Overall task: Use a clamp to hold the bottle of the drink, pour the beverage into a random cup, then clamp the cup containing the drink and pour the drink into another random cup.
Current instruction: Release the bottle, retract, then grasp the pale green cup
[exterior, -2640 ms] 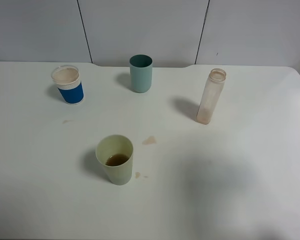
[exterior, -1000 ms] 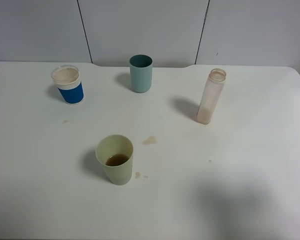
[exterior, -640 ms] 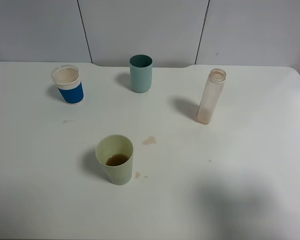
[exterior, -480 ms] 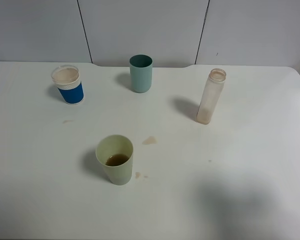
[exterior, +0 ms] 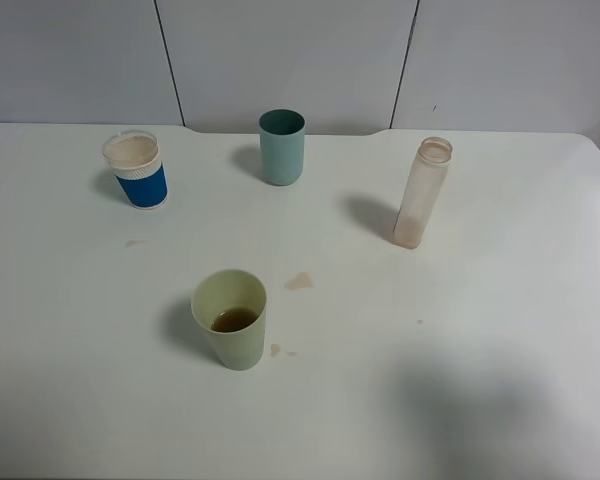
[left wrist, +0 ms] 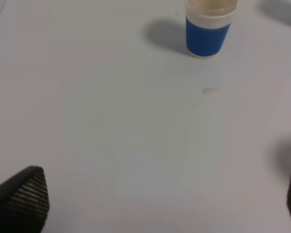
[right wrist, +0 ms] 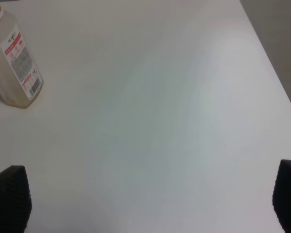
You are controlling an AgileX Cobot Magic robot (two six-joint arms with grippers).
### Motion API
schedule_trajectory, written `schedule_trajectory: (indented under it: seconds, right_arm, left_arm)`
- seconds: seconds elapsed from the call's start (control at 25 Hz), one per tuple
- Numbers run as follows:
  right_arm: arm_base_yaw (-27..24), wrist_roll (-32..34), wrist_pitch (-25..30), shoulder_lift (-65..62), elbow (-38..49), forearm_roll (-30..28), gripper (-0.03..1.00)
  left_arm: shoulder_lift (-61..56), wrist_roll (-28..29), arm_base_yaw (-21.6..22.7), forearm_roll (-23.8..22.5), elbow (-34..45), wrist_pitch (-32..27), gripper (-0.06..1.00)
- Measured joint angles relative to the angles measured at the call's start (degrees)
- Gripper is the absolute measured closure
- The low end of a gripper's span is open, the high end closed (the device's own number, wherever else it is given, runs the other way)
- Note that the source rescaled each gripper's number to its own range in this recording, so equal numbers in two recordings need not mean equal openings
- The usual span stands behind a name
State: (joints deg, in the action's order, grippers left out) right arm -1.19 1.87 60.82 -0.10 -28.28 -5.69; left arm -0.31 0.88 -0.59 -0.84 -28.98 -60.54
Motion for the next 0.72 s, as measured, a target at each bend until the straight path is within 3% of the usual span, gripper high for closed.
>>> schedule_trajectory:
  seconds: [0.28, 0.52, 0.72]
  right_arm:
    - [0.00, 0.00, 0.00, 0.00, 0.00, 0.00, -0.03]
    - [0.00, 0.00, 0.00, 0.00, 0.00, 0.00, -0.03]
    - [0.00, 0.00, 0.00, 0.00, 0.00, 0.00, -0.03]
  left_arm:
    - [0.00, 0.66, 0.00, -0.48, 0.00, 0.00, -0.06]
    - [3.90, 4.81, 0.00, -5.55, 0.00, 0.00, -0.06]
    - [10.22, 4.15, 0.00, -4.87, -0.06, 0.05, -0.06]
